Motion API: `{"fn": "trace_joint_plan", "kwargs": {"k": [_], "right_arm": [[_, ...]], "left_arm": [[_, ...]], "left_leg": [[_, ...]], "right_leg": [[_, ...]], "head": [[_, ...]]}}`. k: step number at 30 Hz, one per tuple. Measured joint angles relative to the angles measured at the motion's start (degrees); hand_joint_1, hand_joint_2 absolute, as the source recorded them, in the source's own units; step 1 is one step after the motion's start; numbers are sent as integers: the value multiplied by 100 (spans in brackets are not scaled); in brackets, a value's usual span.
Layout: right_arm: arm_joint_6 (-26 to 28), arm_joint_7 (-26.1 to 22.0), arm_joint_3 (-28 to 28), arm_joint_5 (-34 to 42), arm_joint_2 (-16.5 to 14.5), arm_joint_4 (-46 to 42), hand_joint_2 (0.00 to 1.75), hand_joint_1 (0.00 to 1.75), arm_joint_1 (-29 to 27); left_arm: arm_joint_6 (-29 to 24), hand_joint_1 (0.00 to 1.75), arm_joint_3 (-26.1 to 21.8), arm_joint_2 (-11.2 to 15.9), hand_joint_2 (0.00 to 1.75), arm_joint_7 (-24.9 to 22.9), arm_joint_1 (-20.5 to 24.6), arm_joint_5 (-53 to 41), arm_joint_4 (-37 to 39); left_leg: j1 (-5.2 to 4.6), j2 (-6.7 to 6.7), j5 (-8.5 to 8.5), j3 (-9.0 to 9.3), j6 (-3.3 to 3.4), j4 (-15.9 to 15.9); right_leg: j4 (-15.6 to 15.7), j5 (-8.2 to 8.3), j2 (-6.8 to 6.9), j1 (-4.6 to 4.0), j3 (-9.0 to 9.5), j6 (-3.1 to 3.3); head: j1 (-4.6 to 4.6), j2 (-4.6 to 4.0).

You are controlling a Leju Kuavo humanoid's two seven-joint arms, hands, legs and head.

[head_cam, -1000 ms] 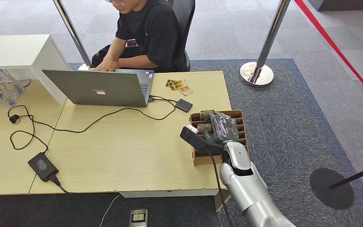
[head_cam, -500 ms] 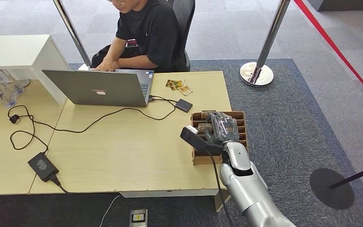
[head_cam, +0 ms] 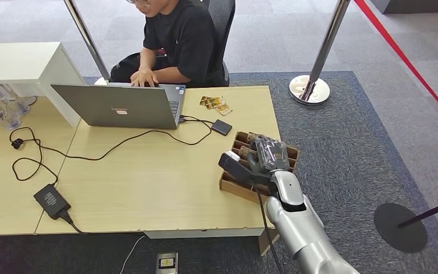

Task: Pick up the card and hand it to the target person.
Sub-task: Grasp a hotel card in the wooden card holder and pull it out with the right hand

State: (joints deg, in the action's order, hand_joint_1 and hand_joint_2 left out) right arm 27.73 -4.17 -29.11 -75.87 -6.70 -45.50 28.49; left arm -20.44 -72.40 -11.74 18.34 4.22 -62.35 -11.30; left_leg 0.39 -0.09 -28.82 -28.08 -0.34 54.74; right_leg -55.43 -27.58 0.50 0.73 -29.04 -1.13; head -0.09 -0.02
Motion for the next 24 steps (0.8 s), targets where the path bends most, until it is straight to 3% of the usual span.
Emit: {"fn": "trace_joint_plan", "kwargs": {"k": [24], "right_arm": [[-28, -296, -2, 426, 5, -156, 175, 148, -41]], "left_arm": [[-17, 0, -2, 0, 0, -9, 1, -56, 0]], "left_leg": [[0, 0, 2, -1, -1, 0]], "right_leg": [[0, 3, 0, 0, -2, -1]], "head": [[1, 0]]}}
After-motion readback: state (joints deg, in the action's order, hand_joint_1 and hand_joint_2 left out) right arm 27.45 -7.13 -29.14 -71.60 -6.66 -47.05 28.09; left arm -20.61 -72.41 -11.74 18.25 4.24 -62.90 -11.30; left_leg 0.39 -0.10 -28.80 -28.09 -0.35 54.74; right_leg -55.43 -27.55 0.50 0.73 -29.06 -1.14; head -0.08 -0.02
